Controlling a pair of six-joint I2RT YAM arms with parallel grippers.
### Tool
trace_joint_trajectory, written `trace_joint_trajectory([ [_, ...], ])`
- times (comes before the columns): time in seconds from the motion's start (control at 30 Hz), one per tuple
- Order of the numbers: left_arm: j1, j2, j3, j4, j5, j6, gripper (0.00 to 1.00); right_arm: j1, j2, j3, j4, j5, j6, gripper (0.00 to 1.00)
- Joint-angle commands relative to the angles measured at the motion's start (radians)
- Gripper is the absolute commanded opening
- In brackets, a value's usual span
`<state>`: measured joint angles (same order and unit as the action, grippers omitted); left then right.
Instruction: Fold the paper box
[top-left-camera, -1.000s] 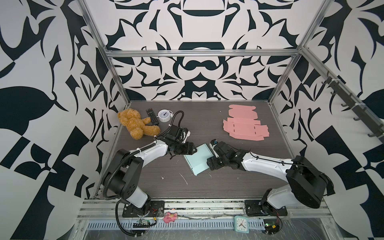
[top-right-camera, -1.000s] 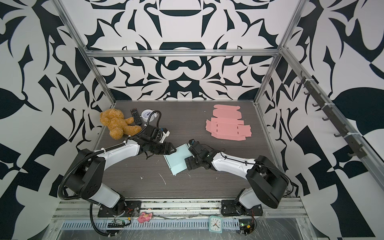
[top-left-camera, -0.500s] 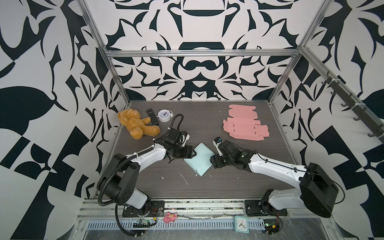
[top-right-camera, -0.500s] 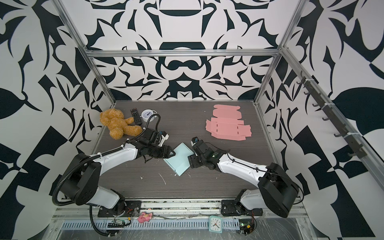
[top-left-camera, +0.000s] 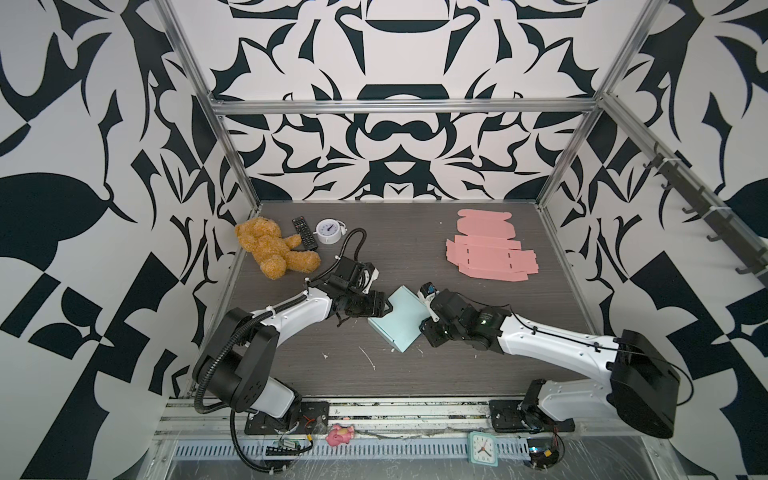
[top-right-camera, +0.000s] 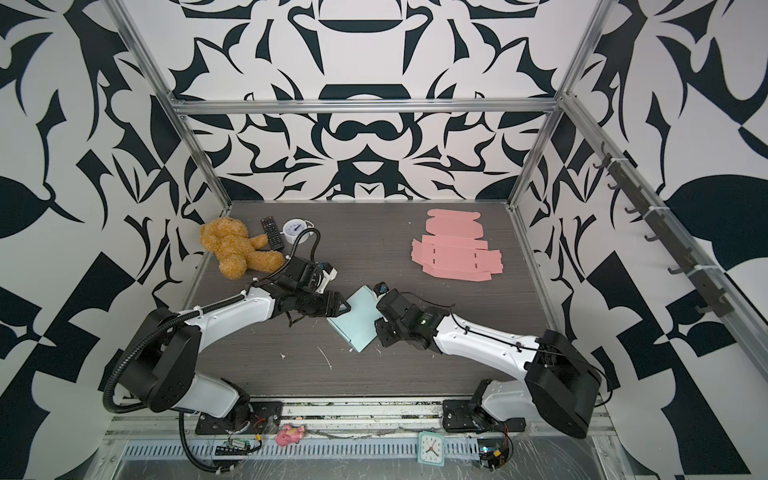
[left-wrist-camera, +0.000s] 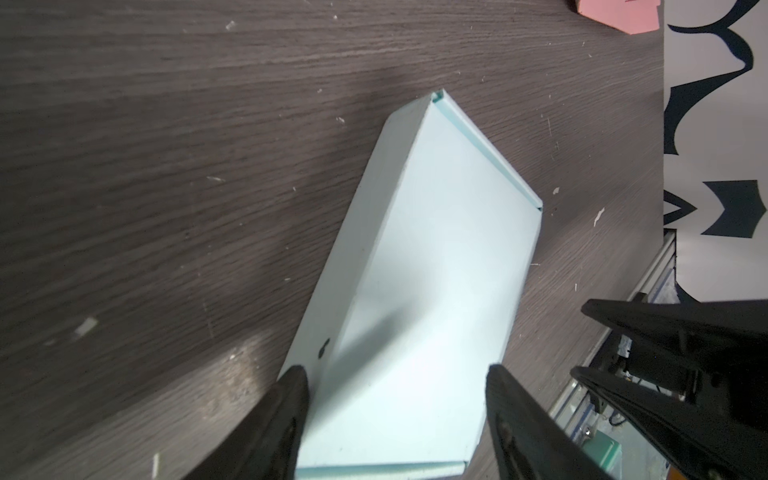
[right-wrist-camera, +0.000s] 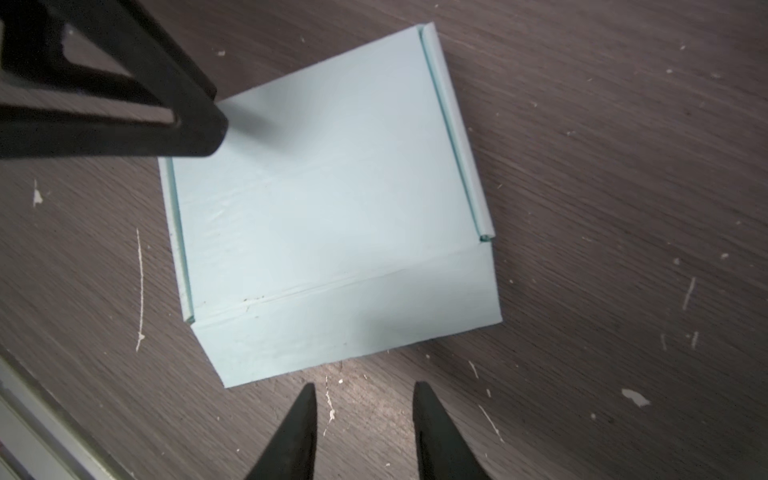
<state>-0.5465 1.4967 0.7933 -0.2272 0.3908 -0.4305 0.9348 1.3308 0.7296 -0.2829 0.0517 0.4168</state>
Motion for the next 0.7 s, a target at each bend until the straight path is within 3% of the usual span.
trace_joint_trajectory([
  [0.0,-0.004,-0.013,-0.013,-0.001,0.014,-0.007,0.71,0.022,0.012,0.005,0.027,0.013,0.014,0.35],
  [0.67,-0.004,-0.010,-0.038,0.020,0.028,-0.013,0.70,0.047,0.142,0.004,0.126,-0.005,0.033,0.31],
])
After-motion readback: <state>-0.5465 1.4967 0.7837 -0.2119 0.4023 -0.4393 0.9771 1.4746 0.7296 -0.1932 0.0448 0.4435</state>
